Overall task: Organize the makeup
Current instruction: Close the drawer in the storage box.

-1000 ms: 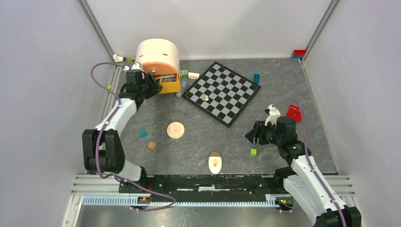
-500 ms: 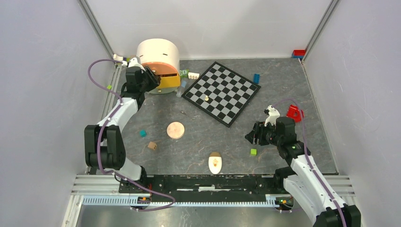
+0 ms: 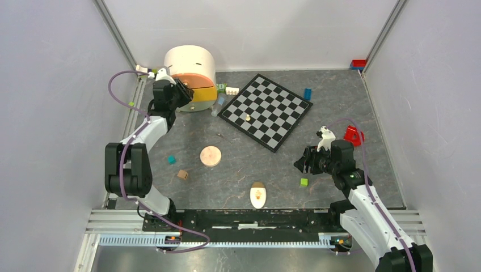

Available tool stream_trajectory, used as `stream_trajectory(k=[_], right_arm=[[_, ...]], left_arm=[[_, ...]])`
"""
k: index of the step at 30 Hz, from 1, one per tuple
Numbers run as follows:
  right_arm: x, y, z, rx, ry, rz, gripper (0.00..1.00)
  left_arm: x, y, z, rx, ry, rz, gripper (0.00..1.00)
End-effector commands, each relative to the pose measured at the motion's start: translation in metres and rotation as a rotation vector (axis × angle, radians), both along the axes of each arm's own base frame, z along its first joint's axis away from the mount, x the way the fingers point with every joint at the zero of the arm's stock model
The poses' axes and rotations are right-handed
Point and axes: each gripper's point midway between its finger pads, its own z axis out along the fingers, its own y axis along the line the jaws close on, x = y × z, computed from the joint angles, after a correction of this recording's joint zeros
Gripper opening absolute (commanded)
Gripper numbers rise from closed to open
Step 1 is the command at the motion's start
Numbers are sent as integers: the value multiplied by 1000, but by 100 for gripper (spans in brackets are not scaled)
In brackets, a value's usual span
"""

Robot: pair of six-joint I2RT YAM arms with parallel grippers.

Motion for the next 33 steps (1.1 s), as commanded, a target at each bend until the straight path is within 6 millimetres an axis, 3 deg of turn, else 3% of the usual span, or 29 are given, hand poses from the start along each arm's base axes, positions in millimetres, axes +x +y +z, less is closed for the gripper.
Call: stream_trajectory(k=[1,8,17,26,29,33], right_arm=[[4,-2,3,-16,-29,-1,64],[4,-2,5,-18,-35,0,64],[5,-3,9,-20,-44,-3,64],[7,-6,11,-36,-47,-14,64],[8,-6,12,-37,-44,-19,64],[9,-4,12,-24,-42,-16,64]], left_arm=[[6,-2,3,1,-59,-25,36],[0,-10,16,-22,-106,-64,25],[-18,-9,43,-19,-137,-67,26],[-66,15,61,-26,-109,83,34],[-85,19,56,-46,-51,120,35],[-115,3,34,-98,51,53,37]])
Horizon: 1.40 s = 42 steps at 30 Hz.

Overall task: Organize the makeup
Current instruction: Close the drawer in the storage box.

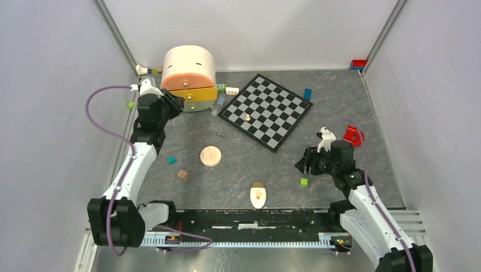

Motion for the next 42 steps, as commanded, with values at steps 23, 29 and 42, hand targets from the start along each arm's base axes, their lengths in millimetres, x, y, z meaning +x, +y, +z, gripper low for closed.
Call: stream_trajectory(k=[23,29,42], right_arm=[[-13,84,10,75,-13,164,67],[-30,95,-3,92,41,178,62],[-73,109,-38,86,128,227,58]], left_arm=[[-186,-169,-127,-28,376,-435,53],[-221,-203,-140,-41,412,-542,59],[-272,-246,-167,-18,470,-680,61]])
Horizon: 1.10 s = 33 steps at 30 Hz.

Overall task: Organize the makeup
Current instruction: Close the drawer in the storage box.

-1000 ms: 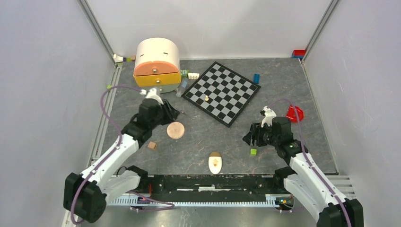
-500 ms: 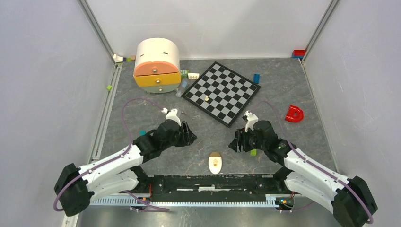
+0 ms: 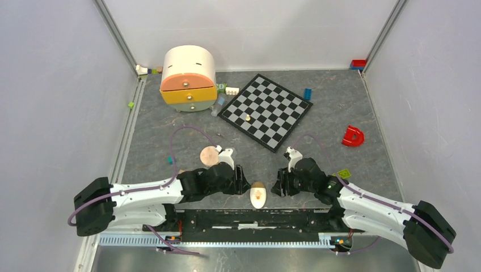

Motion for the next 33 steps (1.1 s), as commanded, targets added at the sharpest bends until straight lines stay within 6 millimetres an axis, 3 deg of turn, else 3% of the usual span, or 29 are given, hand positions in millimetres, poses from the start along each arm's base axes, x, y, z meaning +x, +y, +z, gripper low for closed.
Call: stream_trajectory(k=[1,6,9,13,18,21,28,33], right_arm=[[3,8,4,28,-26,-33,58],[7,5,3,12,-39,-64,58],[11,4,8,6,-56,-77,58],[13,1,14,4,-76,-85,59],[11,-2,13,2,-77,-84,59],[11,-1,16,14,-83,-86,60],[12,-8,14,-3,-103,-99,61],[12,-8,14,-9,-111,-87,62]], left_arm=[[-2,-12,1,-47,-4,39,61],[4,-7,8,-57,-30,88,62],[25,23,28,36,-138,192,63],[66,73,79,93,-280,358,68],[126,133,124,23,-282,507,68],[160,148,147,37,-259,511,68],[246,187,176,24,-218,537,67],[280,213,174,62,-209,547,64]])
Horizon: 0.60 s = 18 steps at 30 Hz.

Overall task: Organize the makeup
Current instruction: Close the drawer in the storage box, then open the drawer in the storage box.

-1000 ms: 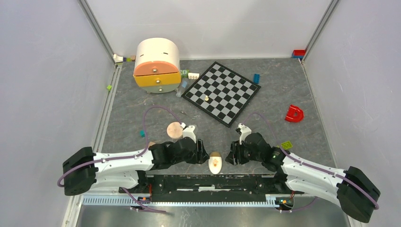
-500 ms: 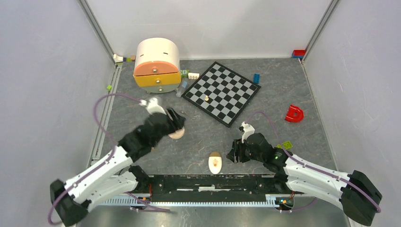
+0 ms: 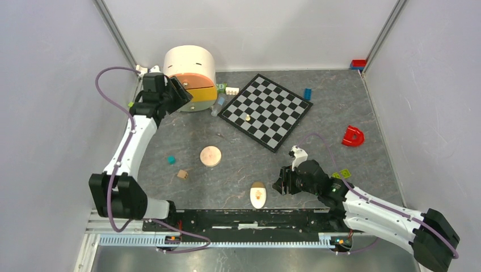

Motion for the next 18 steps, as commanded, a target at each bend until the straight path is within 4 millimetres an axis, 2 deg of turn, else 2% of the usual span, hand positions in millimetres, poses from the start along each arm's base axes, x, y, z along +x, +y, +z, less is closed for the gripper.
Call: stream_trajectory(k=[1,3,7,11,14,18], right_arm=[[5,-1,4,-9,-36,-5,62],[6,-2,3,-16,-40,-4,62],[6,-2,1,-30,-44,2,63],[5,-2,2,-38,-43,16,63],[5,-4,1,-49,-48,19,64],[5,-7,-3,-57,-49,12,64]], left_arm=[[17,7,19,33,-45,-98,64],[20,7,11,32,-47,-97,63],[22,8,-24,-10,-58,-50,63],[29,6,-36,-66,-109,-32,62],[34,5,-29,-41,-146,-63,62],[44,15,-1,76,-202,-84,62]])
